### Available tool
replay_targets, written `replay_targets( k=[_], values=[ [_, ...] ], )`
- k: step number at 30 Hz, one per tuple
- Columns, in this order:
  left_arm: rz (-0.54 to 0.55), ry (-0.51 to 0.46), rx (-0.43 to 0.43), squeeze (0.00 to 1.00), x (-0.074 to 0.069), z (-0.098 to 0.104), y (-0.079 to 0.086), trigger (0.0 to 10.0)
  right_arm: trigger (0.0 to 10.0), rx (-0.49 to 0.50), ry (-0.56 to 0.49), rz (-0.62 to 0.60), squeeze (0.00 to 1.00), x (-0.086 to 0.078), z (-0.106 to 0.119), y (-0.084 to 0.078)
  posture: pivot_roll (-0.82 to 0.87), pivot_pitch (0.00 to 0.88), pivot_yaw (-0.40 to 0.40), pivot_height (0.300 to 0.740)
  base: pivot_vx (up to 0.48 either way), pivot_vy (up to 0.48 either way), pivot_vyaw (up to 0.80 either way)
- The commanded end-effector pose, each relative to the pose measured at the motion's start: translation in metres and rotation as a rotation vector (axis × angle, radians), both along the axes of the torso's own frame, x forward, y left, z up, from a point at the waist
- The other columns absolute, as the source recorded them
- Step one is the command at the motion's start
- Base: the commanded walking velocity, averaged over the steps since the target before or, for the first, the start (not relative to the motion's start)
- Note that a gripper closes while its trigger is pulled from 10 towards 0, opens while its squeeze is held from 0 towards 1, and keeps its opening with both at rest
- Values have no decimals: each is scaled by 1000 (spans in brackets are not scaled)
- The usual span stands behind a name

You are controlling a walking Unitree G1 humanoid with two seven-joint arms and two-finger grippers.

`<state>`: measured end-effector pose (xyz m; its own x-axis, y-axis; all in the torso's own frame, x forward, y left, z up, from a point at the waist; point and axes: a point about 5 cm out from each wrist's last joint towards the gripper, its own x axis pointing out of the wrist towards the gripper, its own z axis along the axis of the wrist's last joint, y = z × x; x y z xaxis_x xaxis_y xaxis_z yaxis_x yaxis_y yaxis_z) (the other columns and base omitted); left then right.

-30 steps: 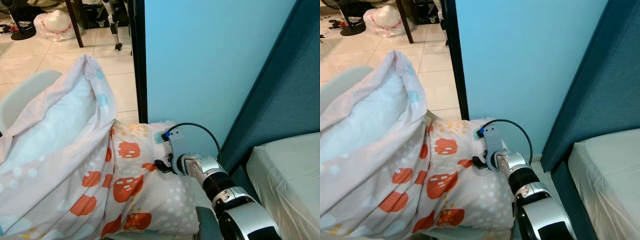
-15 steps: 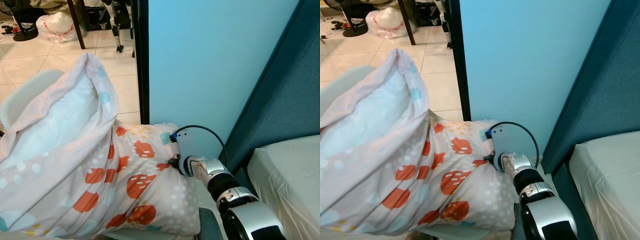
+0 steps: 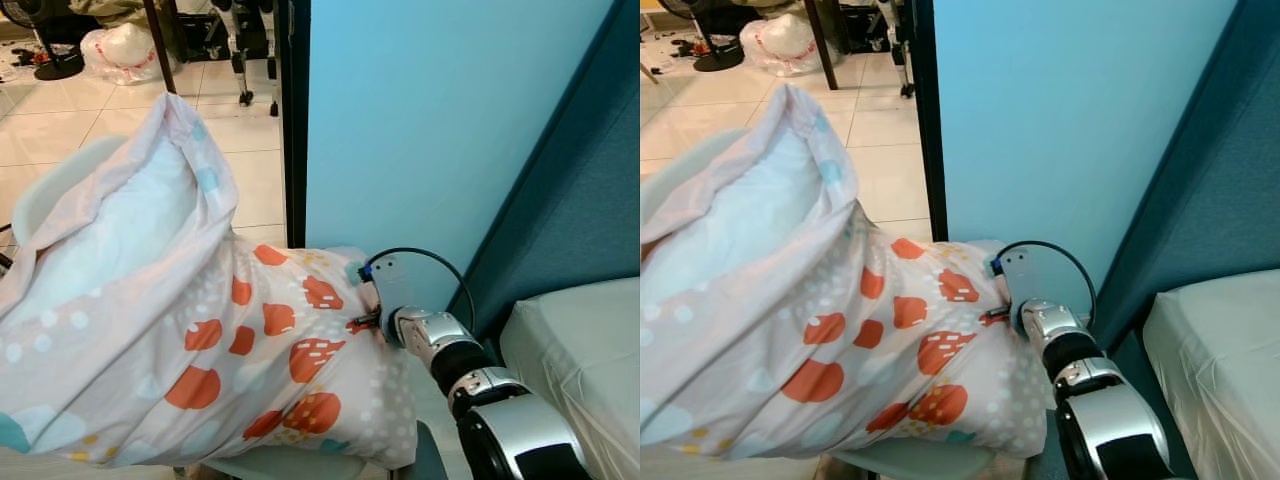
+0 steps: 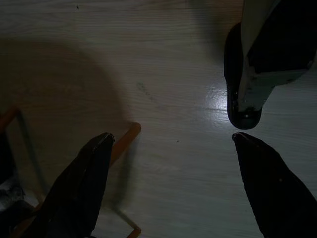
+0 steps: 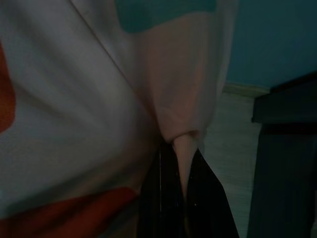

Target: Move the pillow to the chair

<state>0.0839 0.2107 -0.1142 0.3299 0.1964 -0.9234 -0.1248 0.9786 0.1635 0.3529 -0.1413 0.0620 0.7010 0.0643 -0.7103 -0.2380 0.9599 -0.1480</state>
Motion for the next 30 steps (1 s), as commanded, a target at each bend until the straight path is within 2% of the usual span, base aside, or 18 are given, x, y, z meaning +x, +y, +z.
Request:
replay_targets(
  k=[1, 5, 8, 9, 10, 12, 13, 14, 15, 16, 18, 19, 23, 24, 26, 27, 30],
  values=[
    [-20, 4, -45, 0, 0, -2, -15, 10000, 0, -127, 42, -58, 0, -8, -11, -23, -12, 97, -56, 556, 0, 0, 0],
    [-20, 3, -44, 0, 1, -2, -15, 10000, 0, -170, 22, -64, 0, -6, -8, -26, -14, 98, -50, 556, 0, 0, 0],
    [-22, 3, -44, 0, 1, -2, -14, 10000, 0, -170, 19, -46, 0, -6, -8, -23, -15, 99, -49, 556, 0, 0, 0],
    [-23, 3, -44, 0, 1, -2, -14, 10000, 588, -151, 18, -36, 0, -5, -9, -20, -16, 100, -48, 556, 0, 0, 0],
    [-23, 3, -44, 0, 1, -2, -14, 10000, 10000, -130, 11, -19, 0, -5, -9, -14, -15, 101, -48, 556, 0, 0, 0],
    [-23, 3, -44, 0, 1, -2, -14, 10000, 10000, -20, -26, -7, 0, -1, -4, -1, -14, 102, -47, 556, 0, 0, 0],
    [-23, 3, -44, 0, 1, -2, -14, 10000, 10000, 37, -36, 3, 31, 0, -3, 5, -13, 101, -47, 556, 0, 0, 0],
    [-22, 2, -44, 0, 2, -2, -14, 10000, 10000, 120, -45, 1, 616, 1, 0, 13, -12, 101, -48, 556, 0, 0, 0],
    [-22, 2, -44, 0, 2, -2, -14, 10000, 10000, 120, -45, 1, 616, 1, 0, 13, -12, 101, -48, 556, 0, 0, 0],
    [-22, 2, -44, 0, 2, -2, -14, 10000, 10000, 152, -56, 3, 1000, 3, 2, 17, -12, 101, -48, 556, 0, 0, 0],
    [-21, 1, -44, 0, 2, -2, -14, 10000, 10000, 250, -95, 17, 1000, 7, 10, 27, -11, 99, -48, 556, 0, 0, 0],
    [-21, 1, -44, 0, 2, -2, -14, 10000, 10000, 250, -95, 17, 1000, 7, 10, 27, -11, 99, -48, 556, 0, 0, 0],
    [-19, 1, -44, 0, 3, -2, -14, 10000, 10000, 491, -232, 22, 1000, 20, 39, 42, -10, 97, -47, 556, 0, 0, 0],
    [-19, 1, -44, 0, 3, -2, -14, 10000, 10000, 491, -232, 22, 1000, 20, 39, 42, -10, 97, -47, 556, 0, 0, 0],
    [-19, 2, -44, 0, 3, -2, -14, 10000, 10000, 598, -267, 26, 1000, 24, 50, 46, -12, 95, -49, 556, 0, 0, 0],
    [-19, 2, -44, 0, 3, -2, -14, 10000, 10000, 598, -267, 26, 1000, 24, 50, 46, -12, 95, -49, 556, 0, 0, 0],
    [-18, 2, -44, 0, 4, -2, -14, 10000, 10000, 696, -291, 75, 1000, 25, 59, 53, -14, 92, -51, 556, 0, 0, 0]
  ],
)
